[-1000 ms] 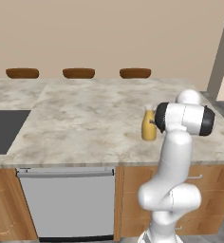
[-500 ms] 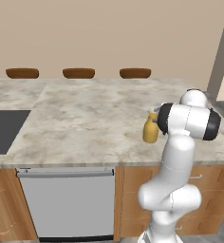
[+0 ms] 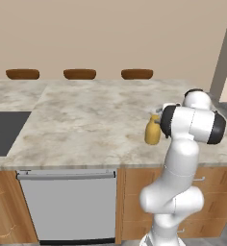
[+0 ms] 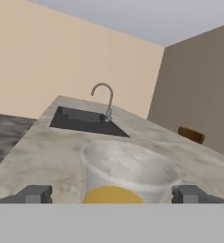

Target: Move the onion and bar from the second highest shelf to the top shelf to make space. Then, place the pitcher from the counter on the cleared second highest shelf.

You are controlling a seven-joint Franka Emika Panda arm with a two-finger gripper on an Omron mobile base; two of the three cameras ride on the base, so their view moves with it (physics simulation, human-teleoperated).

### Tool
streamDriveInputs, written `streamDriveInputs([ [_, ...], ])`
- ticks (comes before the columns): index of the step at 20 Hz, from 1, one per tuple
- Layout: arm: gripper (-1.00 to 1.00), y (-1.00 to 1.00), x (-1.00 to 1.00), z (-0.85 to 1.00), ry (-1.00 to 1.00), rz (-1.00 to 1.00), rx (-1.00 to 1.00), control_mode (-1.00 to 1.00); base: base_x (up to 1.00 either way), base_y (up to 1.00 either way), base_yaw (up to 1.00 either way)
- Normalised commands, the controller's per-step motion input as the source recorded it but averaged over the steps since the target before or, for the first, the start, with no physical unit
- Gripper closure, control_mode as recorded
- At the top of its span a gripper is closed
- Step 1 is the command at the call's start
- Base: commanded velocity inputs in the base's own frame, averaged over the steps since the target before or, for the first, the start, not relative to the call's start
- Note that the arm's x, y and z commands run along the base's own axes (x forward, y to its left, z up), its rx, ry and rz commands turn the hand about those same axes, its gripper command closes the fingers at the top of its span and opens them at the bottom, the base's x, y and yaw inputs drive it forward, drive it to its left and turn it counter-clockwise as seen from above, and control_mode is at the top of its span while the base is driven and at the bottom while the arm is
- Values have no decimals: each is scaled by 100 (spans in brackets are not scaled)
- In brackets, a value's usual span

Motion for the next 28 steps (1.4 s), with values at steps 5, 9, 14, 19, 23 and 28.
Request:
streamDriveInputs([
  [5, -100, 2, 0, -9, 15, 0, 0, -100, 0, 0, 0],
  [9, 100, 26, 0, -3, 13, 0, -2, -100, 0, 0, 0],
  [14, 100, 6, 0, 0, 0, 0, 0, -100, 0, 0, 0],
  [19, 100, 20, -18, 25, 1, -12, -1, -100, 0, 0, 0],
  [23, 100, 38, -60, 96, 1, -50, -10, -100, 0, 0, 0],
  [28, 100, 26, -67, 76, 6, -66, -1, -100, 0, 0, 0],
])
